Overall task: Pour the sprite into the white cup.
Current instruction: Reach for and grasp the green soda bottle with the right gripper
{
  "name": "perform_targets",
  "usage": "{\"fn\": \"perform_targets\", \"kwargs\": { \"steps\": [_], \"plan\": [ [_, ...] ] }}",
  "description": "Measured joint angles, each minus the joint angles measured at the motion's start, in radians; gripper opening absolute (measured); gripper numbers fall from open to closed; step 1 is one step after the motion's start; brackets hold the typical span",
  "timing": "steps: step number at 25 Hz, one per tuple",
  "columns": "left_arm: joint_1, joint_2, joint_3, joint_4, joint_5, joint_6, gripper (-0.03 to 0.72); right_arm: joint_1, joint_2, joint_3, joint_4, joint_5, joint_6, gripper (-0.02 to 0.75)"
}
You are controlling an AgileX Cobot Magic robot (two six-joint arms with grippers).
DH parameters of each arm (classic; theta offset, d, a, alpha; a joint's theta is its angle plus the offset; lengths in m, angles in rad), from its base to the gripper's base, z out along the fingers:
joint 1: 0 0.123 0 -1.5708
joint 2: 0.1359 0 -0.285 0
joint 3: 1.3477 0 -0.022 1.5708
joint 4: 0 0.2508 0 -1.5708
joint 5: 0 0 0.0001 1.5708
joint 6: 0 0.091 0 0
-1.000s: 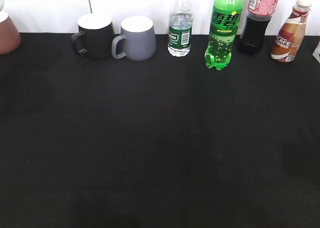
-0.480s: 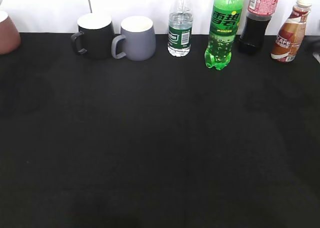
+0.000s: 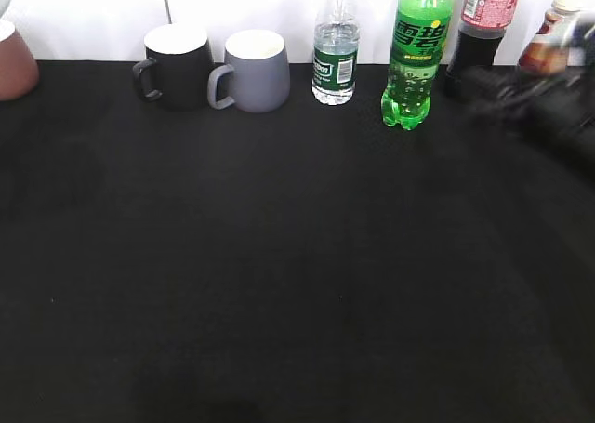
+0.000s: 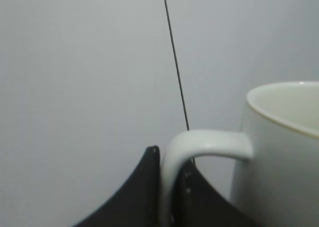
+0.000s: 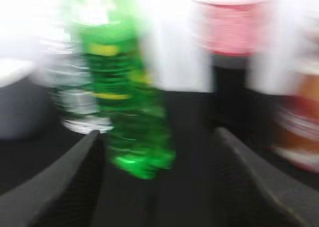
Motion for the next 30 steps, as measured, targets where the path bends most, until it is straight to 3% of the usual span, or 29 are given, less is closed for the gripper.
{"fn": "perform_targets", "kwargs": {
  "steps": [4,10,19,25,30],
  "plan": [
    [0.0,0.0,0.0,0.0,-0.002,0.0,0.036,0.0,0.213,-0.001,-0.051,-0.188,0.007,0.505],
    [0.0,0.0,0.0,0.0,-0.006,-0.001,0.035,0.0,0.303,-0.137,-0.05,-0.213,-0.028,0.517],
    [0.0,0.0,0.0,0.002,-0.019,-0.003,0.035,0.0,0.402,-0.336,-0.156,-0.146,0.091,0.517],
    [0.0,0.0,0.0,0.031,-0.021,-0.003,0.035,0.0,0.424,-0.428,-0.172,-0.034,0.106,0.517],
    [0.0,0.0,0.0,0.069,-0.021,-0.055,0.035,0.0,0.489,-0.502,-0.177,-0.027,0.128,0.518]
  ]
}}
